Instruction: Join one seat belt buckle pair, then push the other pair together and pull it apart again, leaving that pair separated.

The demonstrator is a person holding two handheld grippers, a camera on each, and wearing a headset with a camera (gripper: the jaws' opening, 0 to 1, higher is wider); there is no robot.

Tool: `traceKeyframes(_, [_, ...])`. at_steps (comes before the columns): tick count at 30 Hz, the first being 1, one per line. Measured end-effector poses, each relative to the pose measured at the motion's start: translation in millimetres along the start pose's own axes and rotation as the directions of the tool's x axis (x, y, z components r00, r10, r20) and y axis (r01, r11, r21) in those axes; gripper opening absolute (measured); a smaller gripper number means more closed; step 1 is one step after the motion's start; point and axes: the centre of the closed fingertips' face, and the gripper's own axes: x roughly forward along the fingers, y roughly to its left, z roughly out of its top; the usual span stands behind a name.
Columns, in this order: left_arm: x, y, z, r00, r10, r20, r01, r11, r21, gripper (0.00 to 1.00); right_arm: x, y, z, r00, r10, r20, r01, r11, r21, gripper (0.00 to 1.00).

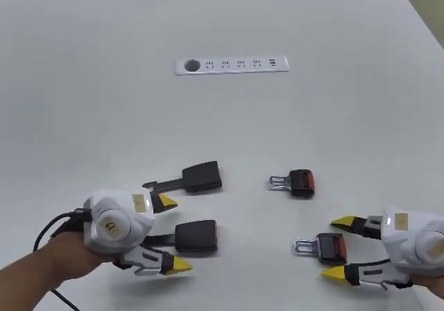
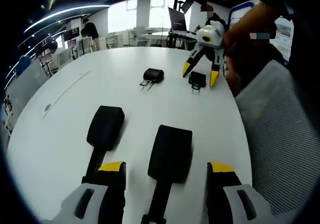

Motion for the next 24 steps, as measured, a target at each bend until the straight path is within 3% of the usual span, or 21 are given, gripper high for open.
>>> traceKeyframes(6, [6.8, -3.0, -8.1, 0.9988, -0.024, -0.042, 0.027, 0.997, 0.074, 0.53, -3.9, -1.2, -3.9, 0.9997, 0.022, -0.013, -0.023, 0.999, -0.023, 0.43])
traceKeyframes(8, [8.7, -3.4, -9.9, 0.9986, -0.029, -0.044, 0.032, 0.997, 0.074, 0.52, -4.4, -2.3, -4.6, 0.9995, 0.03, -0.012, -0.03, 0.999, -0.031, 0.42])
traceKeyframes(10, [10.2, -5.3, -15.5, 0.9968, -0.038, -0.07, 0.045, 0.994, 0.1, 0.49, -4.3, -2.6, -5.0, 0.9993, 0.034, -0.014, -0.034, 0.999, -0.043, 0.41])
traceKeyframes(11, [11.4, -3.2, -12.6, 0.9981, -0.031, -0.053, 0.039, 0.988, 0.148, 0.47, -4.6, -2.3, -5.2, 0.9992, 0.038, -0.015, -0.039, 0.998, -0.047, 0.4])
traceKeyframes(13, [11.1, -3.2, -12.5, 0.9979, -0.037, -0.053, 0.044, 0.991, 0.129, 0.43, -5.2, -3.4, -5.6, 0.9989, 0.044, -0.018, -0.045, 0.998, -0.054, 0.4])
traceKeyframes(15, [10.9, -3.8, -11.2, 0.9968, -0.052, -0.06, 0.061, 0.987, 0.152, 0.34, -5.1, -2.9, -5.6, 0.9985, 0.051, -0.021, -0.052, 0.997, -0.058, 0.39])
traceKeyframes(24, [13.3, -4.9, -9.3, 0.9941, -0.087, -0.065, 0.098, 0.974, 0.206, 0.33, -3.1, -4.0, -3.6, 0.9988, 0.047, 0.009, -0.047, 0.998, -0.037, 0.38])
